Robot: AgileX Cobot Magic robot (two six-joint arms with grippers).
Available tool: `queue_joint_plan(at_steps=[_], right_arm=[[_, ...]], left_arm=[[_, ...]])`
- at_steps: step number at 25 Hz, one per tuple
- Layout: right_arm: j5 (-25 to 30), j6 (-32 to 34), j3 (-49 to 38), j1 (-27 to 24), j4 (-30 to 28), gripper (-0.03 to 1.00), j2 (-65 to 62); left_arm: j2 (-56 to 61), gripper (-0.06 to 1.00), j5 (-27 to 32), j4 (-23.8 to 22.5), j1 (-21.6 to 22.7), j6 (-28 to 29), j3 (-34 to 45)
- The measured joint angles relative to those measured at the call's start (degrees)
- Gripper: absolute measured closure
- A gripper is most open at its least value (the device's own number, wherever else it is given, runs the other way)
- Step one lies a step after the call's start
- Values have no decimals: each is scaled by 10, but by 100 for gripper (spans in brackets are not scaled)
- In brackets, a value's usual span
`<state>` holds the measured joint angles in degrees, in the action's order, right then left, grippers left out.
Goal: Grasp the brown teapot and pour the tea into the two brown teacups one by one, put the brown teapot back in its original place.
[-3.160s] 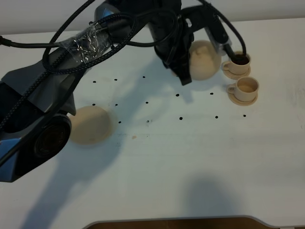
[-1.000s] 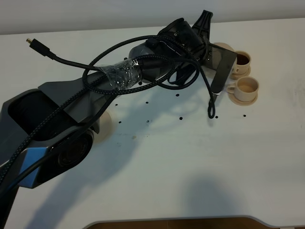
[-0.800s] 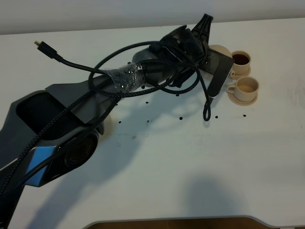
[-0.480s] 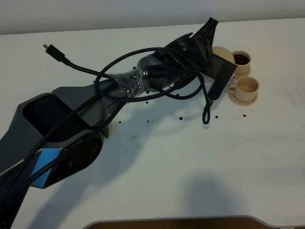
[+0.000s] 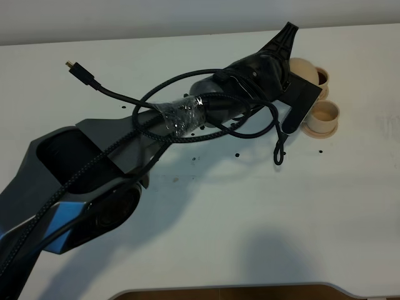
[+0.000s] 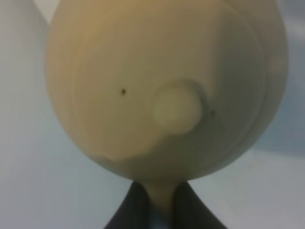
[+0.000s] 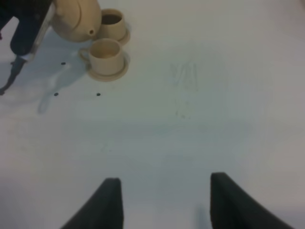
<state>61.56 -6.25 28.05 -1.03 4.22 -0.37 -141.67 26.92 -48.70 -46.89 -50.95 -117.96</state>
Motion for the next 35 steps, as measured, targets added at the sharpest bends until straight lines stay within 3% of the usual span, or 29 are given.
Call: queue_joint_plan(at_steps=[6, 35], right_arm=[[0, 0, 0, 0, 0, 55, 0], [0, 0, 0, 0, 0, 55, 0]], left_arm=[[0, 82, 0, -68, -12, 46, 0], [-25, 82, 15, -235, -45, 52, 0]])
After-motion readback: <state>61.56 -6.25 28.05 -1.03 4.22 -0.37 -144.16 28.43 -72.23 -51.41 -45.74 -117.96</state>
